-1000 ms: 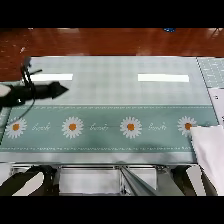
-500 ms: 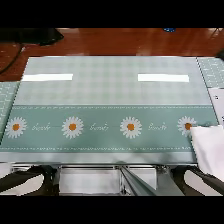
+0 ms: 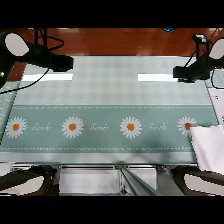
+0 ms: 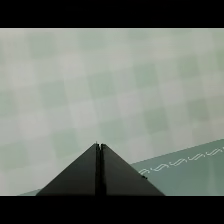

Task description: Fold the shirts.

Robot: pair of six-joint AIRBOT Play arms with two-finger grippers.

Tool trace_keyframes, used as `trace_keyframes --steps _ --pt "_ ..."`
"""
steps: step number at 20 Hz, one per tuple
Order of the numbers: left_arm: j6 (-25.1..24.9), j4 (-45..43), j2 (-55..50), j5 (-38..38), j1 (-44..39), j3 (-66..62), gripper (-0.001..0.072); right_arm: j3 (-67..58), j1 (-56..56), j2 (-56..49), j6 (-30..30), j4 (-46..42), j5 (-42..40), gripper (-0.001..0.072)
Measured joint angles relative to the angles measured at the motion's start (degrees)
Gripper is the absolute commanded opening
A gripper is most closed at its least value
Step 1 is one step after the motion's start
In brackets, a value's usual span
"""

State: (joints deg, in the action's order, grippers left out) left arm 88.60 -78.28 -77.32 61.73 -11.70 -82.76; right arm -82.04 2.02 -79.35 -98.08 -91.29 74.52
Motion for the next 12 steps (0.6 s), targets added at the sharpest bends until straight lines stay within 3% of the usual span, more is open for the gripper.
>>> trace_keyframes --steps 12 --pt "0.79 -1.01 -0.22 -0.85 -0.13 0.52 0.0037 0.0 0.59 -0.7 -0.59 -1.42 2.12 0.0022"
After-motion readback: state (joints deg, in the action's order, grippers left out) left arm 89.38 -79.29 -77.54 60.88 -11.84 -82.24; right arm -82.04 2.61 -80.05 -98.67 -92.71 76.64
